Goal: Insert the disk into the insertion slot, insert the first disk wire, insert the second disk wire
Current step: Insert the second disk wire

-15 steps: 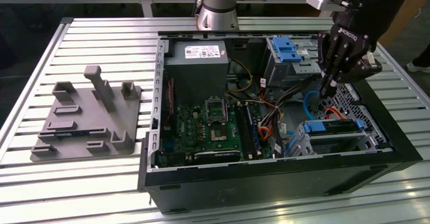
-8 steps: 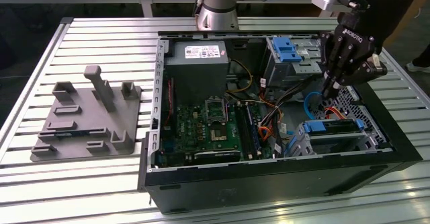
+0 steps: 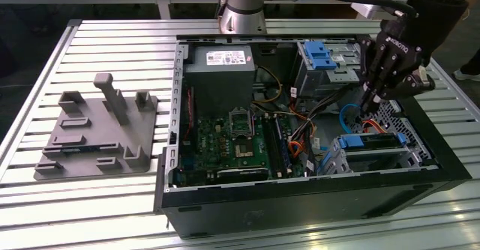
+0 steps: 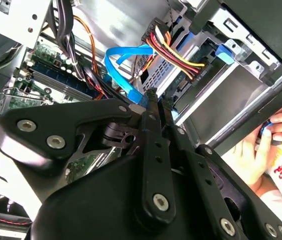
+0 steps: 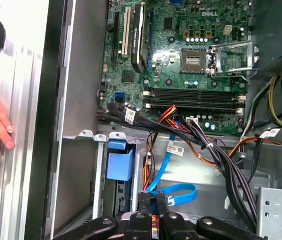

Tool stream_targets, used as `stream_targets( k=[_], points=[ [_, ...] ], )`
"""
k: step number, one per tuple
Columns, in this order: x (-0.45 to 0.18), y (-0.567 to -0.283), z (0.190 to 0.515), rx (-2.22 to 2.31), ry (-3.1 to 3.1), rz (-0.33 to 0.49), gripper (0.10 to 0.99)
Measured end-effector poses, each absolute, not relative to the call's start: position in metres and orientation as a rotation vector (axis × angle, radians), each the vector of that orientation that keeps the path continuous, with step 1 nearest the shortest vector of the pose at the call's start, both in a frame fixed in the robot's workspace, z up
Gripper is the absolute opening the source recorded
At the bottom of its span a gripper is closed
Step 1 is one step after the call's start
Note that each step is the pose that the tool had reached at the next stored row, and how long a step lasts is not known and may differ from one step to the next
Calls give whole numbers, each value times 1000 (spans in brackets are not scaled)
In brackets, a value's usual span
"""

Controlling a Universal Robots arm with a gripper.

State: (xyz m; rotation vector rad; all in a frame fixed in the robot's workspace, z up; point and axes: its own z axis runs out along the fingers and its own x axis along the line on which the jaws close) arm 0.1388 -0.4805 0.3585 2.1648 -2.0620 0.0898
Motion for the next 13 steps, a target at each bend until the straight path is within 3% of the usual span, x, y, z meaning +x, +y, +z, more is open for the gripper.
stream_targets(
  k=[13],
  points=[
    [139, -503, 356, 2219, -2108, -6, 161]
  ],
)
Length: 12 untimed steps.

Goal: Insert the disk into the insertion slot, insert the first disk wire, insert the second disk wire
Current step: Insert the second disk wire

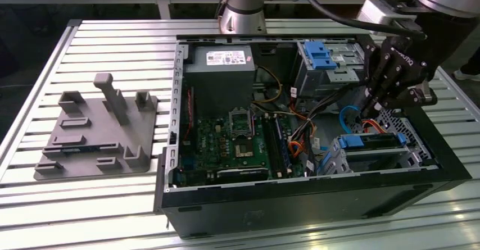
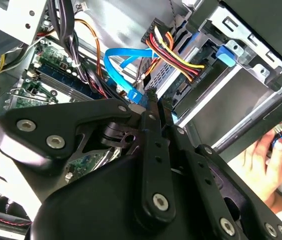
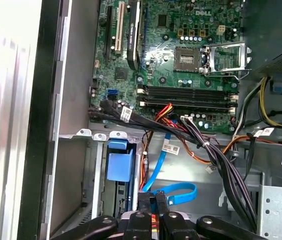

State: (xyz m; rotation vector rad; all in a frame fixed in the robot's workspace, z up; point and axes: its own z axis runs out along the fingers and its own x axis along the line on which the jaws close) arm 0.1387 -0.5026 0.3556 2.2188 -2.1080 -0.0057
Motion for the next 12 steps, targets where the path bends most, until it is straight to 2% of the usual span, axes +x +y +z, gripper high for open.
stream_targets(
  k=[12],
  points=[
    [140, -511, 354, 2230, -2145, -57, 161]
  ],
)
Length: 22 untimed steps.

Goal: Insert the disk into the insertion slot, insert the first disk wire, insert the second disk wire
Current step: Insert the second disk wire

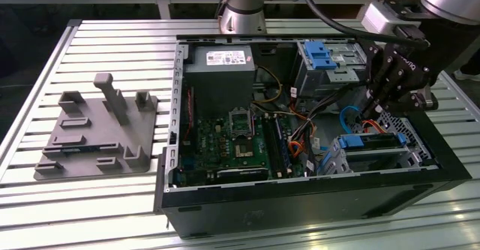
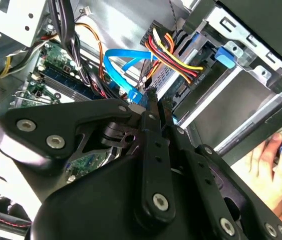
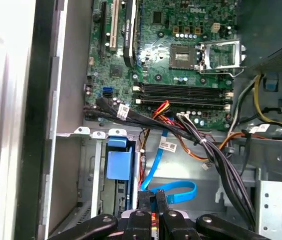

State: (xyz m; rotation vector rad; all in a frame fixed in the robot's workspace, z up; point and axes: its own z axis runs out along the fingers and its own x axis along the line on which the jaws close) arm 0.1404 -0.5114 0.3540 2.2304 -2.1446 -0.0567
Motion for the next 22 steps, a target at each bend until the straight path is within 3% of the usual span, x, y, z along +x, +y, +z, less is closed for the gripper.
stream_targets(
  k=[22],
  points=[
    [141, -516, 353, 2237, -2244, -179, 161]
  ],
)
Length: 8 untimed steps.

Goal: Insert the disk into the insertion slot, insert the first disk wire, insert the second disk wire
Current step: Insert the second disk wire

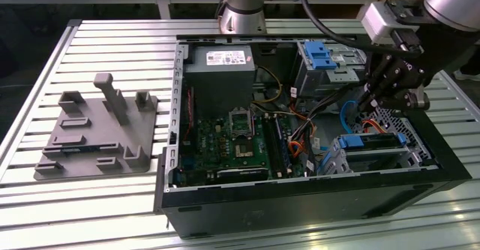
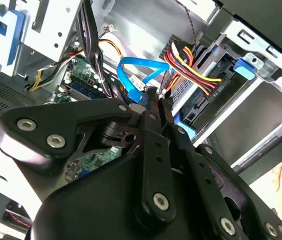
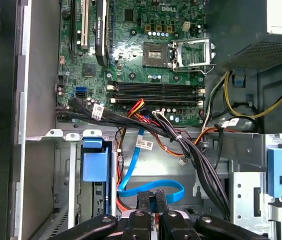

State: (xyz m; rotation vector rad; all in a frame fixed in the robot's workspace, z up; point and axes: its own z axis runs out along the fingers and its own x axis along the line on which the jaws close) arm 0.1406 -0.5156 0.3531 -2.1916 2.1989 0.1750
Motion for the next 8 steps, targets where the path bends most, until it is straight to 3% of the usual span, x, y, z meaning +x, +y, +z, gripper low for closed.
stream_targets(
  k=[8],
  points=[
    [145, -519, 353, -2186, 2204, 175, 161]
  ],
)
